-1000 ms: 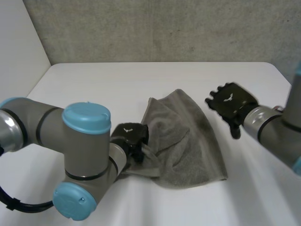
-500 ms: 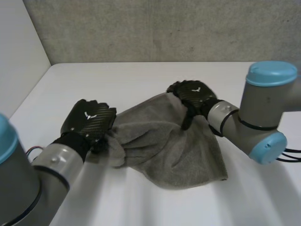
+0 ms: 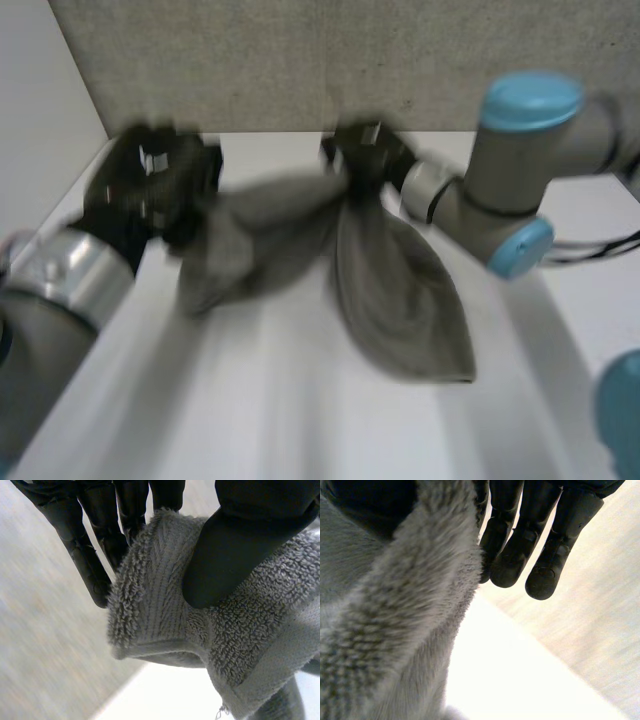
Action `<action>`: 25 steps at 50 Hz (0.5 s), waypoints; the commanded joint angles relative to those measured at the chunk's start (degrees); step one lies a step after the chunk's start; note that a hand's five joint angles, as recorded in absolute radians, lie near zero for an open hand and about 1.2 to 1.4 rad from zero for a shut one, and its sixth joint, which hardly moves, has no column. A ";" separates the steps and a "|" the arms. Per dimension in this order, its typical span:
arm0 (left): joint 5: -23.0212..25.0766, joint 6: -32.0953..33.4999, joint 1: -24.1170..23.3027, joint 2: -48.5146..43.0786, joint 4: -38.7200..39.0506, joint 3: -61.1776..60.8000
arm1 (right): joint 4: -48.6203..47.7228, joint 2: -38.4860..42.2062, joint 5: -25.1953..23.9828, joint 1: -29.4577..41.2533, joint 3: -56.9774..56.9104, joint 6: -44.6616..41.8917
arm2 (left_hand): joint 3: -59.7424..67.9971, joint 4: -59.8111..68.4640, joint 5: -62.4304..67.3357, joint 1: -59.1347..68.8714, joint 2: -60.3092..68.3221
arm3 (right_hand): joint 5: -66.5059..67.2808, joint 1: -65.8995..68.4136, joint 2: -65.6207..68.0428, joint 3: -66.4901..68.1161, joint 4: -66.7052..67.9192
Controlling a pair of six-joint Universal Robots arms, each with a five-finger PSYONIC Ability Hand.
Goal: Fold the towel.
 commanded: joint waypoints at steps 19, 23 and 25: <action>1.59 0.12 -4.76 -20.13 29.21 8.72 | -22.47 -23.92 5.51 -3.00 42.70 -15.62 | 10.37 10.20 13.35 15.04 10.34 | 4.19 4.41 4.08 4.00 4.07; 1.50 0.47 -3.36 -22.51 30.97 3.62 | -18.26 -20.24 5.59 -2.74 49.53 -27.10 | 10.37 10.20 13.35 15.04 10.34 | 4.19 4.41 4.08 4.00 4.07; 1.59 1.17 -1.94 -23.23 31.68 1.31 | -16.94 -18.84 5.86 -2.22 51.56 -30.96 | 10.37 10.20 13.35 15.04 10.34 | 4.08 4.30 3.97 3.90 3.96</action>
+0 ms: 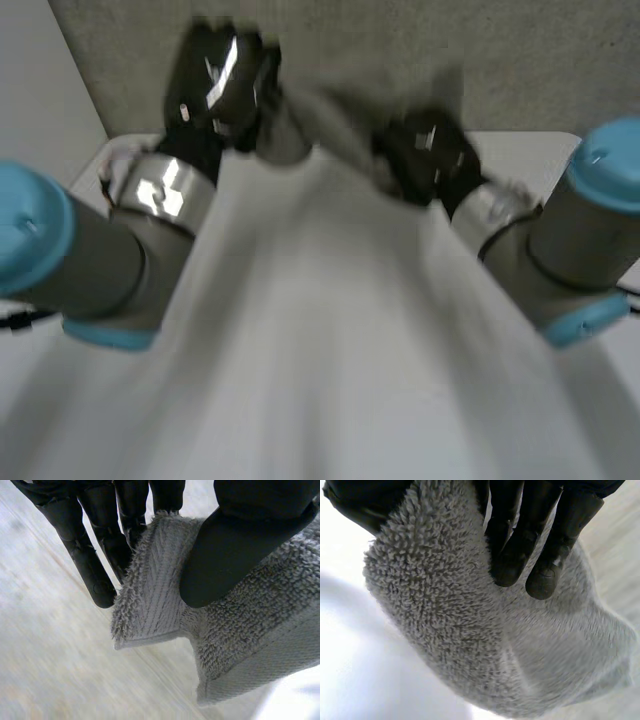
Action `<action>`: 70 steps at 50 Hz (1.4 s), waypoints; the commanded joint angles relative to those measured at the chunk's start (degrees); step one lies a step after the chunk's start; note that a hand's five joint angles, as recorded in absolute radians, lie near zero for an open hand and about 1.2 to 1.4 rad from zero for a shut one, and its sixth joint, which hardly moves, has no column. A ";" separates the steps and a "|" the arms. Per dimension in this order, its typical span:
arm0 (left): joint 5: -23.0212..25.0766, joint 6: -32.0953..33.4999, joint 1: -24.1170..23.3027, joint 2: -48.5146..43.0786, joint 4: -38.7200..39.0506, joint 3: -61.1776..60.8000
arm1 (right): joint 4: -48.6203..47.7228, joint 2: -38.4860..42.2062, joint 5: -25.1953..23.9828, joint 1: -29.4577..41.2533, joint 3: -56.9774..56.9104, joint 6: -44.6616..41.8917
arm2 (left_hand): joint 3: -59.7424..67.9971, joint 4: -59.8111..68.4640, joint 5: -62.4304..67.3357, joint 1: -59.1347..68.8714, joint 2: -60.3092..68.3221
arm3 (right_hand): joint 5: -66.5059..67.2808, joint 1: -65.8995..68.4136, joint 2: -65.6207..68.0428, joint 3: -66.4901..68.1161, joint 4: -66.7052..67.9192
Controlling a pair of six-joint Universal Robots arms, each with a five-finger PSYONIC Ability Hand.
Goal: Fold the towel.
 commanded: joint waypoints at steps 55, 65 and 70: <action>5.13 7.02 13.12 24.25 -2.11 -32.49 | 41.76 7.54 -32.37 -6.27 -12.93 11.09 | 10.29 10.18 13.35 15.04 10.27 | -32.19 -31.66 -31.93 -32.44 -32.10; 8.47 7.02 16.20 25.66 -2.19 -32.57 | 68.83 8.06 -34.15 -11.03 -13.81 -12.86 | 10.29 10.18 13.35 15.04 10.27 | -66.25 -65.71 -65.98 -66.50 -66.16; 9.35 6.75 16.64 25.57 -2.19 -32.66 | 68.61 7.98 -33.97 -11.90 -14.34 -12.83 | 10.29 10.18 13.35 15.04 10.27 | -66.25 -65.71 -65.98 -66.50 -66.16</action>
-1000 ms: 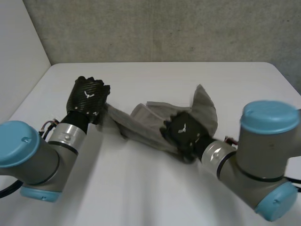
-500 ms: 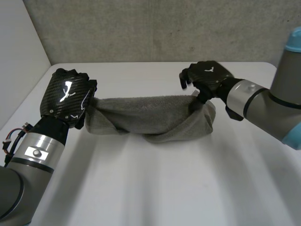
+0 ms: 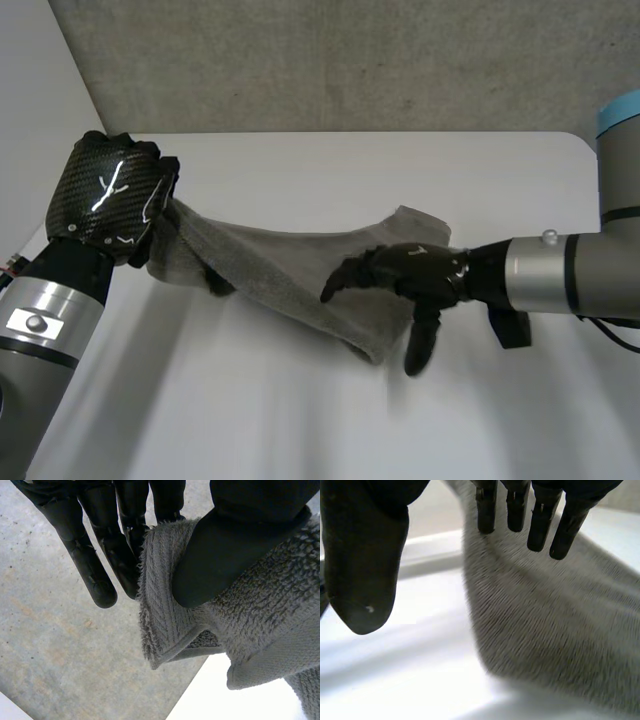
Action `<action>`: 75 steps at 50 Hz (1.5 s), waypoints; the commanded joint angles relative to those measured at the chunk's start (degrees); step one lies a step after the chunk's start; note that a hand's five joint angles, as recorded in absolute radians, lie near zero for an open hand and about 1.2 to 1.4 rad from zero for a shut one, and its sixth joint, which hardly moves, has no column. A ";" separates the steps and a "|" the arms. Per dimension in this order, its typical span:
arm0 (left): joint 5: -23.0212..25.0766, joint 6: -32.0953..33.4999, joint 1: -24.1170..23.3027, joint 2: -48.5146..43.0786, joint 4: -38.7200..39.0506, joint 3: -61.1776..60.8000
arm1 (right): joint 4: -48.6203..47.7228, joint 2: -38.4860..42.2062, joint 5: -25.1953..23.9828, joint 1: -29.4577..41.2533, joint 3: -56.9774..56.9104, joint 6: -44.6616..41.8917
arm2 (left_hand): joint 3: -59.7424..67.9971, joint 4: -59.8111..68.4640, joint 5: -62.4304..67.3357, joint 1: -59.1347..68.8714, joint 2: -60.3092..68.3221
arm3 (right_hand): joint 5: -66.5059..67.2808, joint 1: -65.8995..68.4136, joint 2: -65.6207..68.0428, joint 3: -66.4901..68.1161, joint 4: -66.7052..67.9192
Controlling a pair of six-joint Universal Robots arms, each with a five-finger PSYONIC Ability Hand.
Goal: Fold the towel.
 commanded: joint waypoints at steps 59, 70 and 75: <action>11.38 -14.99 1.22 8.91 5.12 5.60 | -41.89 19.59 24.92 13.79 -35.53 26.59 | 10.29 10.18 13.35 15.04 10.27 | 66.41 65.27 65.57 65.69 65.00; 4.54 -15.08 -0.62 -1.55 14.18 19.48 | -79.36 -9.69 47.11 6.58 -6.99 36.97 | 10.29 10.18 13.35 15.04 10.27 | 66.41 65.27 65.57 65.69 65.00; 0.83 -15.26 -1.94 -6.31 13.92 21.87 | -74.35 -11.29 43.76 6.22 -3.18 36.62 | 10.29 10.18 13.35 15.04 10.27 | 66.41 65.27 65.57 65.69 65.00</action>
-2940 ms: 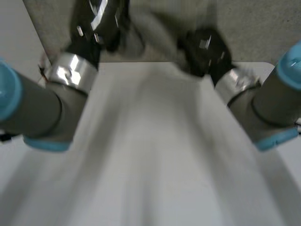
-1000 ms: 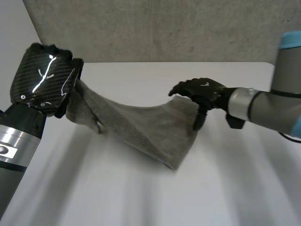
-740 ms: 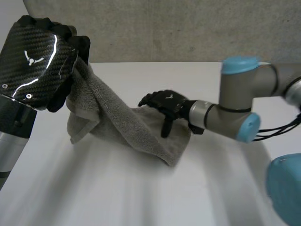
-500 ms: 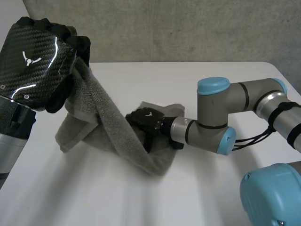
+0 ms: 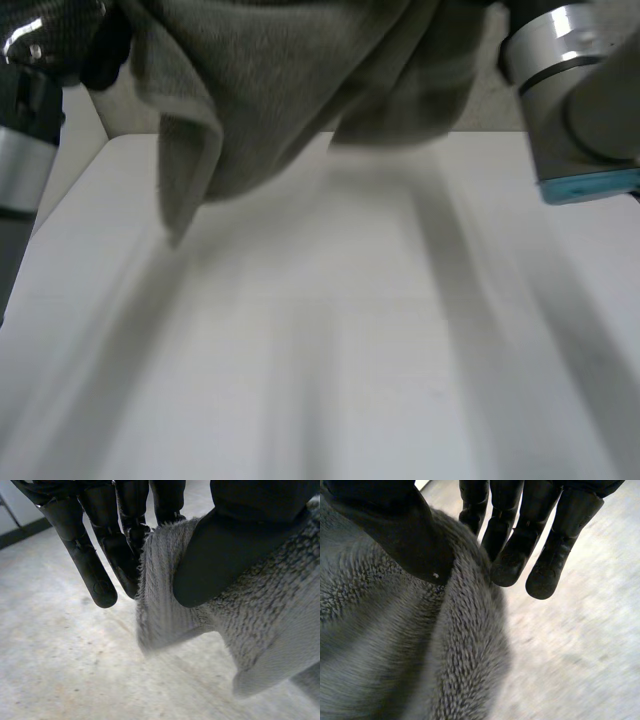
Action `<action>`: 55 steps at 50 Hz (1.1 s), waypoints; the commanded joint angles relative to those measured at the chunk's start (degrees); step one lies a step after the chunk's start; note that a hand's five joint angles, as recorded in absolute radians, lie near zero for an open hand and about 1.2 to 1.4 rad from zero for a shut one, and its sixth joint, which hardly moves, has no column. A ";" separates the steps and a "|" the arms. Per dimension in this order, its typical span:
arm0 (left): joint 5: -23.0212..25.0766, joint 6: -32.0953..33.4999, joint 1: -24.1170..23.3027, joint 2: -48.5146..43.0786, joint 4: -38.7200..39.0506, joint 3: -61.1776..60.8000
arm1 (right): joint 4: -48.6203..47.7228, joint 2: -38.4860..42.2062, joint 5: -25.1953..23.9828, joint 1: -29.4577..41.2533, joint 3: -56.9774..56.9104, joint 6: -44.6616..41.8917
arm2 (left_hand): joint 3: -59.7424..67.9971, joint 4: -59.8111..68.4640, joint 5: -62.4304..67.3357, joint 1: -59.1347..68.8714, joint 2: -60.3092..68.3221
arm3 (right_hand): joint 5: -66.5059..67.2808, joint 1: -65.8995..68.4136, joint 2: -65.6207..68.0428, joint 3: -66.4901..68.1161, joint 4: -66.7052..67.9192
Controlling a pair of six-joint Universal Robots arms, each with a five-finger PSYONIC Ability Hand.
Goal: Fold the towel.
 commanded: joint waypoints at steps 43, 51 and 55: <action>-3.84 8.85 -3.89 -20.98 0.00 -11.08 | 20.75 -17.34 -13.83 -6.90 34.42 -13.24 | 6.25 6.15 9.34 11.03 6.25 | -64.53 -64.86 -63.90 -65.63 -65.48; -3.84 8.85 -3.62 -18.52 0.09 -13.28 | 32.15 -13.85 -17.95 -11.49 25.03 -13.05 | 5.57 5.48 8.66 10.35 5.57 | -61.17 -61.49 -60.54 -62.27 -62.12; -3.75 8.85 -3.71 -18.25 0.09 -13.46 | 37.69 -7.88 -20.33 -12.54 19.84 -14.01 | 4.57 4.48 7.66 9.35 4.57 | -59.49 -59.82 -58.87 -60.60 -60.45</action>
